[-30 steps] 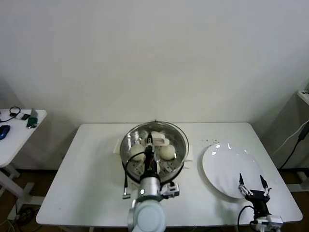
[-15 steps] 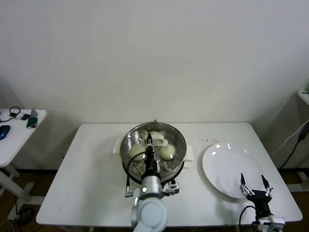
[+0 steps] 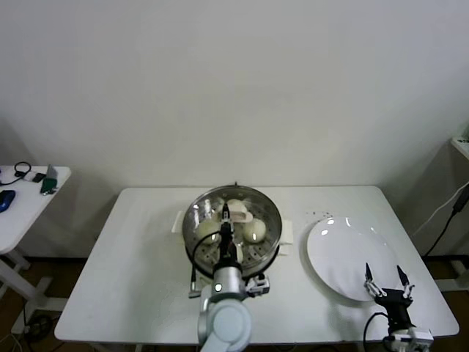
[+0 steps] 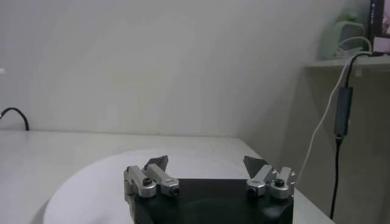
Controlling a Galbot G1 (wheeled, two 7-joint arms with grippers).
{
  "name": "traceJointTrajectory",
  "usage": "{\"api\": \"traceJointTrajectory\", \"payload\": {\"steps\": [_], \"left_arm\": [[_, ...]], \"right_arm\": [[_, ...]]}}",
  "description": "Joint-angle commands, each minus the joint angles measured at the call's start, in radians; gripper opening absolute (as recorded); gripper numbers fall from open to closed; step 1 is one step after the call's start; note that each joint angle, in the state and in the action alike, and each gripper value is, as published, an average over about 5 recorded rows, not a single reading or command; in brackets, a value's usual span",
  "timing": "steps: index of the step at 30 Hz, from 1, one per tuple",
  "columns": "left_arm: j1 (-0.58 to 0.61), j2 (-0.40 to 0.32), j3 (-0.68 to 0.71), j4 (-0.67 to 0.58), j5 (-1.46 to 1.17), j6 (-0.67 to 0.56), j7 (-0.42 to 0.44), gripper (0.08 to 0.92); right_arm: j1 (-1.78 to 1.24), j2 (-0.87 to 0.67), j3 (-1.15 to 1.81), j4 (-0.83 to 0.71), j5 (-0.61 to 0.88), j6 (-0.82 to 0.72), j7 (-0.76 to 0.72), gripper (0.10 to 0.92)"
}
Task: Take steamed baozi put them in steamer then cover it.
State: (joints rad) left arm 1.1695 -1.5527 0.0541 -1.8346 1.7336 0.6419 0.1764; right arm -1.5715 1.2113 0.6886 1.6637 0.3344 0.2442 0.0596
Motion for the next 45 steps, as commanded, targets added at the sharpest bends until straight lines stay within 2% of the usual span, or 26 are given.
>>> {"api": "traceJointTrajectory", "payload": {"steps": [1, 3, 6, 12, 17, 21, 27, 31, 34, 37, 40, 42, 45], "left_arm": [[0.002, 0.013, -0.001, 0.004, -0.007, -0.014, -0.001, 0.134], [0.000, 0.017, 0.000, 0.000, -0.015, -0.015, -0.002, 0.140], [-0.004, 0.024, 0.002, -0.014, -0.028, -0.019, 0.000, 0.192], [0.004, 0.061, 0.015, -0.093, -0.082, -0.019, 0.004, 0.371], [0.039, 0.137, 0.016, -0.190, -0.142, -0.023, -0.002, 0.510], [0.071, 0.199, 0.003, -0.266, -0.276, -0.057, -0.062, 0.649], [0.140, 0.309, -0.089, -0.334, -0.678, -0.215, -0.206, 0.802], [0.241, 0.361, -0.205, -0.353, -0.987, -0.374, -0.307, 0.821], [0.286, 0.333, -0.360, -0.336, -1.310, -0.539, -0.368, 0.822], [0.312, 0.296, -0.577, -0.292, -1.665, -0.633, -0.319, 0.823], [0.337, 0.316, -0.759, -0.207, -1.945, -0.706, -0.231, 0.823], [0.353, 0.347, -0.832, -0.130, -2.067, -0.759, -0.192, 0.823], [0.362, 0.382, -0.870, -0.003, -2.144, -0.862, -0.162, 0.823]], "right_arm": [[0.003, 0.000, -0.001, 0.001, 0.000, 0.000, -0.005, 0.823], [0.004, 0.001, -0.002, 0.002, 0.000, 0.000, -0.007, 0.823], [0.005, 0.001, -0.005, 0.001, 0.000, -0.001, -0.009, 0.823], [0.013, -0.003, -0.016, -0.004, -0.003, -0.005, -0.011, 0.823], [0.023, -0.008, -0.024, -0.007, -0.001, -0.019, -0.009, 0.823], [0.031, -0.012, -0.035, -0.007, 0.013, -0.034, 0.004, 0.823], [0.034, -0.023, -0.052, 0.018, 0.048, -0.058, 0.030, 0.823], [0.036, -0.027, -0.057, 0.039, 0.051, -0.063, 0.028, 0.823], [0.047, -0.025, -0.056, 0.047, 0.051, -0.057, 0.027, 0.823], [0.046, -0.031, -0.059, 0.062, 0.063, -0.061, 0.018, 0.823], [0.038, -0.039, -0.070, 0.075, 0.076, -0.061, 0.007, 0.823], [0.037, -0.036, -0.073, 0.074, 0.076, -0.053, -0.001, 0.823], [0.036, -0.032, -0.072, 0.063, 0.064, -0.031, -0.018, 0.823]]}}
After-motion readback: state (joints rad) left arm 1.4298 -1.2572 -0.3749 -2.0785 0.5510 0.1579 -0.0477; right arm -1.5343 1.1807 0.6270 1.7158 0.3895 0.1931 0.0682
